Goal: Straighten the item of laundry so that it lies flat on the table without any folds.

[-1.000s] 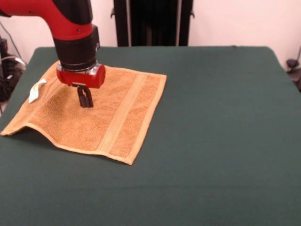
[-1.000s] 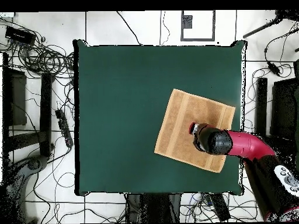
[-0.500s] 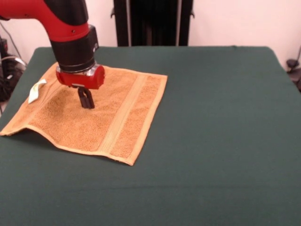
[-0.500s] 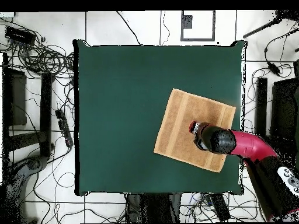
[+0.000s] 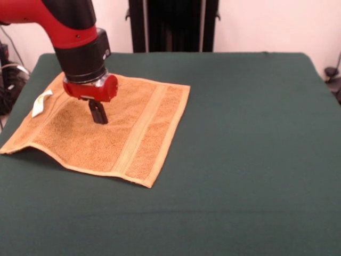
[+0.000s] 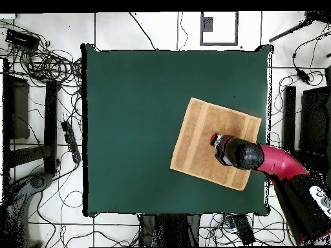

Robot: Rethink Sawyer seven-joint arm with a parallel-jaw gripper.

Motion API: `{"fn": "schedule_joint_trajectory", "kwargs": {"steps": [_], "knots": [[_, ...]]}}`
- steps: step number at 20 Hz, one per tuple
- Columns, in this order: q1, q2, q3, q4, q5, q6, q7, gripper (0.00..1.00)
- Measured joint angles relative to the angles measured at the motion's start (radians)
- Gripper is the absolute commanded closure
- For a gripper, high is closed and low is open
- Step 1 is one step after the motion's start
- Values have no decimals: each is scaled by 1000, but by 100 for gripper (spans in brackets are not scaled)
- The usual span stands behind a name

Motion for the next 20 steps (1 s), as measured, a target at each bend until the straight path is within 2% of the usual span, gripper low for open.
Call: {"fn": "schedule_joint_trajectory", "kwargs": {"steps": [20], "knots": [[-88, 44, 47, 13, 144, 12, 0, 100]]}}
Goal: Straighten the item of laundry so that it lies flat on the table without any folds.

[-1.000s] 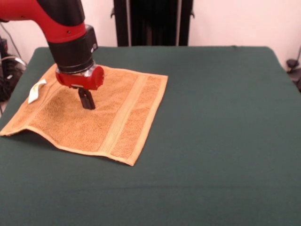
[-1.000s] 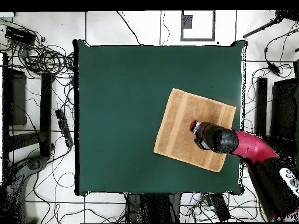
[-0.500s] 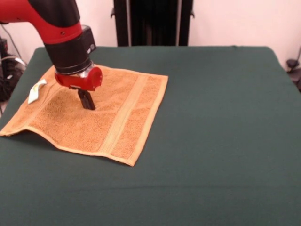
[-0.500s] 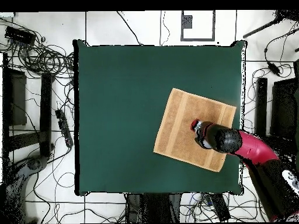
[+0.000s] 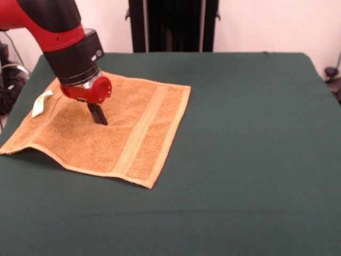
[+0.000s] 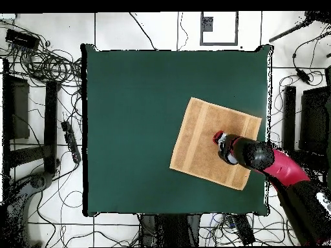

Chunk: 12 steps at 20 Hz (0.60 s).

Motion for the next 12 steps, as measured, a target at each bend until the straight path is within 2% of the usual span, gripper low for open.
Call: {"fn": "schedule_joint_trajectory", "kwargs": {"steps": [8, 12], "knots": [[-58, 32, 47, -1, 36, 28, 0, 100], [-60, 35, 54, -1, 36, 31, 0, 100]]}}
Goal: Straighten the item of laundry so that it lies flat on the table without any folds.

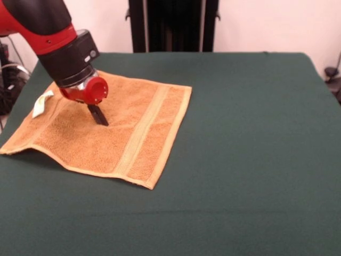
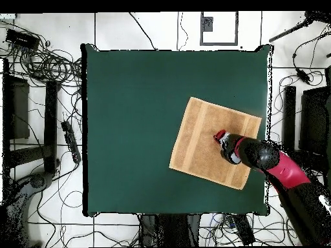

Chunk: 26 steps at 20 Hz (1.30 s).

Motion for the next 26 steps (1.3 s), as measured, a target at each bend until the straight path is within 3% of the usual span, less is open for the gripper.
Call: {"fn": "schedule_joint_trajectory", "kwargs": {"steps": [20, 26], "knots": [[149, 82, 93, 16, 54, -2, 0, 100], [205, 58, 63, 5, 39, -1, 0, 100]]}}
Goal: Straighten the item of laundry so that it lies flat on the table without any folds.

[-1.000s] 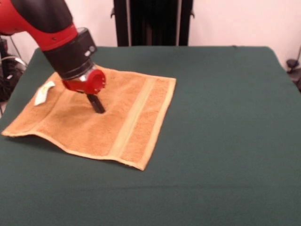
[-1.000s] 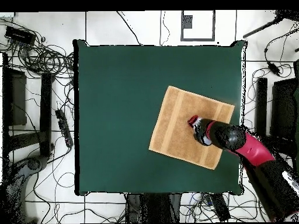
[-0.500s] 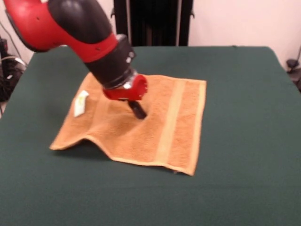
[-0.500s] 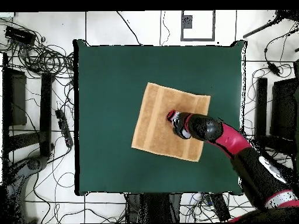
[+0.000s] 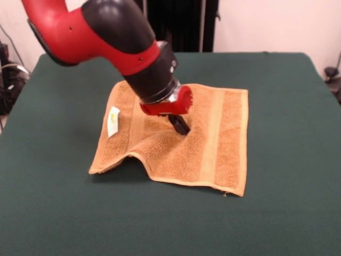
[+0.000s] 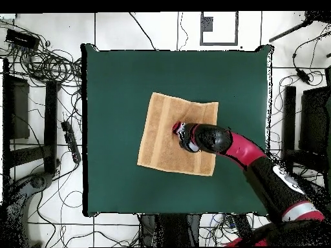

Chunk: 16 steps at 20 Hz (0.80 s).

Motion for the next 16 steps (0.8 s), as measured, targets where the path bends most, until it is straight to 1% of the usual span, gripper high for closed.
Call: {"fn": "schedule_joint_trajectory", "kwargs": {"steps": [4, 5, 8, 9, 10, 13, 16], "knots": [[137, -68, -89, -37, -78, 10, 0, 100], [219, -98, -141, -62, -130, 17, 0, 100], [297, -119, -194, -85, -185, 18, 0, 100], [355, -131, -233, -103, -227, 18, 0, 100], [395, -136, -261, -116, -257, 18, 0, 100], [485, -144, -326, -147, -331, 18, 0, 100], [540, -144, -367, -169, -386, 17, 0, 100]]}}
